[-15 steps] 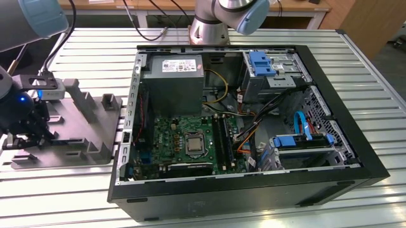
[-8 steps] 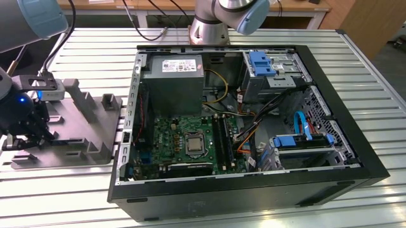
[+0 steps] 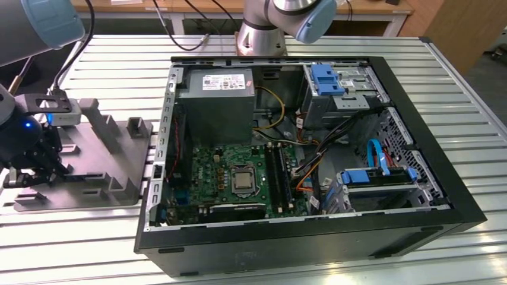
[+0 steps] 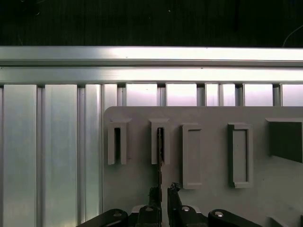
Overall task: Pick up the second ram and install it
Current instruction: 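Pick up the second ram and move it above second insertion slot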
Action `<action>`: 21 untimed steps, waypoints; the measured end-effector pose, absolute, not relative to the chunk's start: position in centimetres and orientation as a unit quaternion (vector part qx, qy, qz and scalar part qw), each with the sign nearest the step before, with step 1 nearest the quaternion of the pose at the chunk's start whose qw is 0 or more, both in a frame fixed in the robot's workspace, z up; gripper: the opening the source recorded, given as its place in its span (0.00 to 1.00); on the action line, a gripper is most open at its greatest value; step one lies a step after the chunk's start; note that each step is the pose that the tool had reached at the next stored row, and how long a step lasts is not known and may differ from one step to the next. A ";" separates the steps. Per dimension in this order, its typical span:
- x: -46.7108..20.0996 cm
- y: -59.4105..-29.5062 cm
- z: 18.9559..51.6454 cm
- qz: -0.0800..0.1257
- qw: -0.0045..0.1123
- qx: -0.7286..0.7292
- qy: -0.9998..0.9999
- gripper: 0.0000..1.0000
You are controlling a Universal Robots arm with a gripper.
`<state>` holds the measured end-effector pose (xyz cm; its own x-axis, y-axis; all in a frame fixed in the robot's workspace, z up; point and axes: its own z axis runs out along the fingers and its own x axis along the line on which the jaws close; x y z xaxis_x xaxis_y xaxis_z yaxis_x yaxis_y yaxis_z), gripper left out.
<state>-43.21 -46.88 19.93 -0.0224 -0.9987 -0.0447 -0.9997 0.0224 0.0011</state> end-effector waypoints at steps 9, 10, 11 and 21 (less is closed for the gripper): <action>-43.2 -46.9 19.9 0.016 0.016 -0.699 0.715 0.13; -43.2 -46.9 19.9 0.016 0.016 -0.699 0.715 0.11; -43.2 -46.9 19.9 0.016 0.016 -0.699 0.715 0.11; -43.2 -46.9 20.0 0.017 0.016 -0.699 0.715 0.11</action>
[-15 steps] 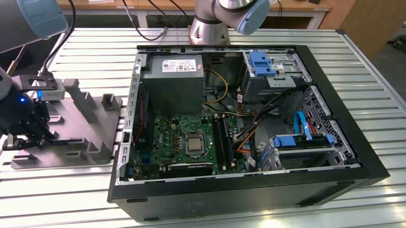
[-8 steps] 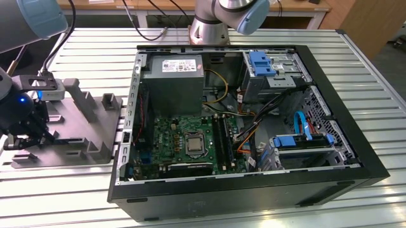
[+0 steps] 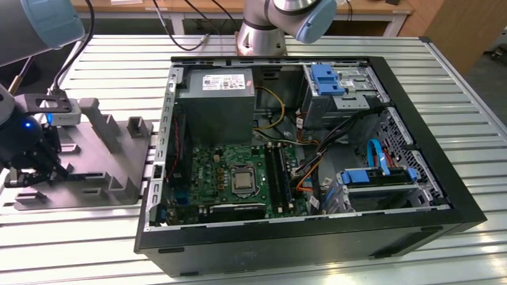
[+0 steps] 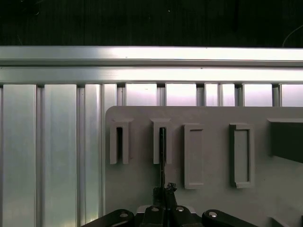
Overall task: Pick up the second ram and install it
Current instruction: 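Pick up the second ram and move it above second insertion slot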
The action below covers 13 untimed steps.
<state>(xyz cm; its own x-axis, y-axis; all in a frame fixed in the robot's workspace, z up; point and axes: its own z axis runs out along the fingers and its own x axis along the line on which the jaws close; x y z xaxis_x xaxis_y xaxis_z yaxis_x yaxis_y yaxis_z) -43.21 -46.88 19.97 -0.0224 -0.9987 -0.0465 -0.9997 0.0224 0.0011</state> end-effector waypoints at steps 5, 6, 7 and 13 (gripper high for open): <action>-43.2 -46.9 20.2 0.017 0.016 -0.699 0.715 0.11; -43.2 -46.9 20.2 0.017 0.016 -0.699 0.715 0.11; -43.2 -46.9 20.2 0.017 0.016 -0.699 0.715 0.11; -43.2 -46.9 20.2 0.017 0.016 -0.699 0.715 0.11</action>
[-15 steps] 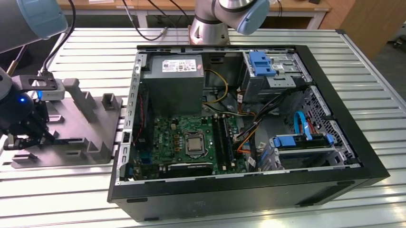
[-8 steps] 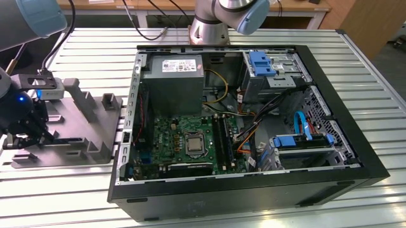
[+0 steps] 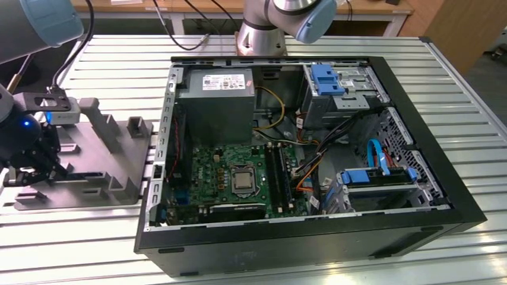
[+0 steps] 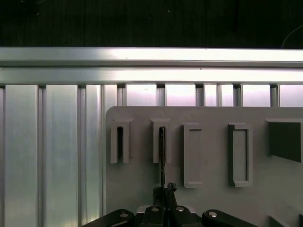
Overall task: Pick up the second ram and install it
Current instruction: 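Pick up the second ram and move it above second insertion slot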
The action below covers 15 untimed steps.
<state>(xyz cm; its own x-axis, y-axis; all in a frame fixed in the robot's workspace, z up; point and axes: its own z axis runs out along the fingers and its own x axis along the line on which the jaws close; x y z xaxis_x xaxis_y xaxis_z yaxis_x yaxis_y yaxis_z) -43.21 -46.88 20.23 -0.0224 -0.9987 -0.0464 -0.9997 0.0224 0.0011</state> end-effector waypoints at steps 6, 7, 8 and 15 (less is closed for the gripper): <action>-43.2 -46.9 20.6 0.016 0.016 -0.699 0.715 0.11; -43.2 -46.9 20.8 0.016 0.016 -0.699 0.715 0.11; -43.2 -46.9 21.1 0.016 0.016 -0.699 0.715 0.11; -43.2 -46.9 23.0 0.016 0.016 -0.699 0.715 0.11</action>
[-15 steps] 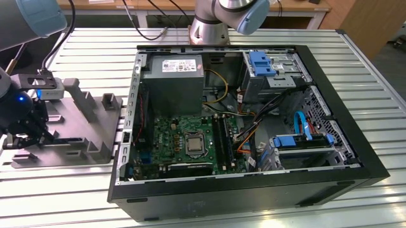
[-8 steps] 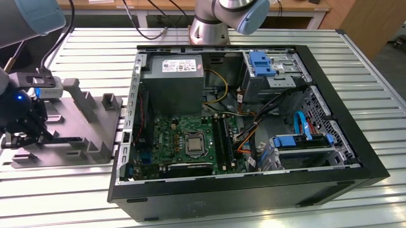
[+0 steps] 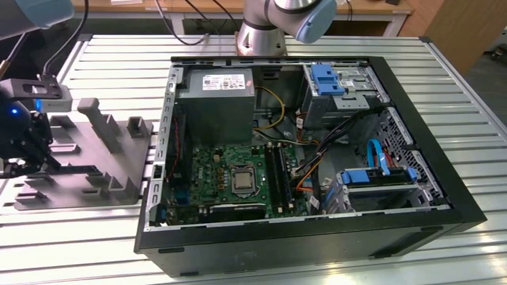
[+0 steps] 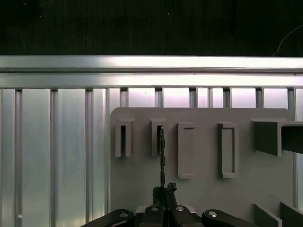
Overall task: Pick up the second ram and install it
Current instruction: 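Pick up the second ram and move it above second insertion slot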
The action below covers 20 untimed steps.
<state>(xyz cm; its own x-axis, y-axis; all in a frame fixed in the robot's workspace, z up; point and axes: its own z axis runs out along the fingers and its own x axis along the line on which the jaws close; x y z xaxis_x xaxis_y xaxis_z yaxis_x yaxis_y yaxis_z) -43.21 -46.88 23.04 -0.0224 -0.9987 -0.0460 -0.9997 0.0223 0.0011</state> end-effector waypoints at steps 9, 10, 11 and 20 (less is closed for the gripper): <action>-43.2 -46.9 24.0 0.016 0.016 -0.699 0.715 0.11; -43.2 -46.9 24.0 0.016 0.016 -0.699 0.715 0.11; -43.2 -46.9 24.0 0.016 0.016 -0.699 0.714 0.11; -43.2 -46.9 26.2 0.016 0.016 -0.699 0.714 0.11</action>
<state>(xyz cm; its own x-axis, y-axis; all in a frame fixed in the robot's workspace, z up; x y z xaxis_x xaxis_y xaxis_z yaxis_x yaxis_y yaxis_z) -43.20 -46.88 26.23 -0.0210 -0.9987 -0.0460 -0.9998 0.0209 0.0010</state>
